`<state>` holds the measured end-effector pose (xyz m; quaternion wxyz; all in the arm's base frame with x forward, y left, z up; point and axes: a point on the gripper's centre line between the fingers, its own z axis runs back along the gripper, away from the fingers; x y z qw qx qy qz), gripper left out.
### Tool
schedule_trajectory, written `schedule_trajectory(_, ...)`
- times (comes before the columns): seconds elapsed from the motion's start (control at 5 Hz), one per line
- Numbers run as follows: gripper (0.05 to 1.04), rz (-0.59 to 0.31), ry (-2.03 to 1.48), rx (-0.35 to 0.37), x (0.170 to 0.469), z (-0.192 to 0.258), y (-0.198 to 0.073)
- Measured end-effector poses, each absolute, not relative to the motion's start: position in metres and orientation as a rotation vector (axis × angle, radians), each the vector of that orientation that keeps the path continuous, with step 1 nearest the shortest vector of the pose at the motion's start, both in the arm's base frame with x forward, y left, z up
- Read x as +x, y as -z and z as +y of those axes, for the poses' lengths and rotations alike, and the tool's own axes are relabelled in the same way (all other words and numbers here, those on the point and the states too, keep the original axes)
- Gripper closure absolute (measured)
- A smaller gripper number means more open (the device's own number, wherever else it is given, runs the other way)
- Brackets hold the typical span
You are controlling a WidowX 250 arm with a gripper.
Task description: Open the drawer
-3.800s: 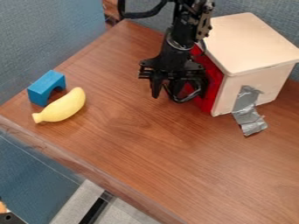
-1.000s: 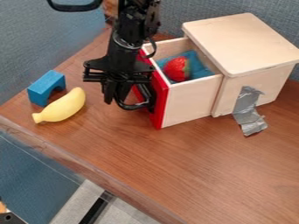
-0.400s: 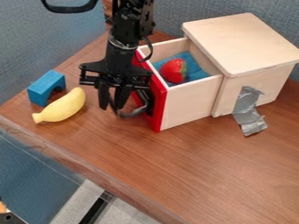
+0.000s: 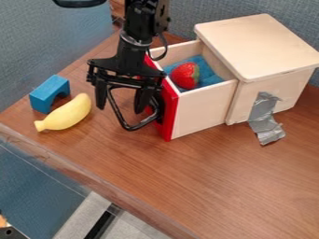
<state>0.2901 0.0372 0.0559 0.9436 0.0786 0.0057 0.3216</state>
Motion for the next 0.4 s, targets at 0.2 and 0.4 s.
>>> schedule_trajectory(0.2, 0.079, 0.025, -0.590, 0.146, 0.291, 0.035, -0.064)
schedule_trajectory(0.4, 0.083, -0.044, -0.496, 0.101, 0.291, 0.033, -0.113)
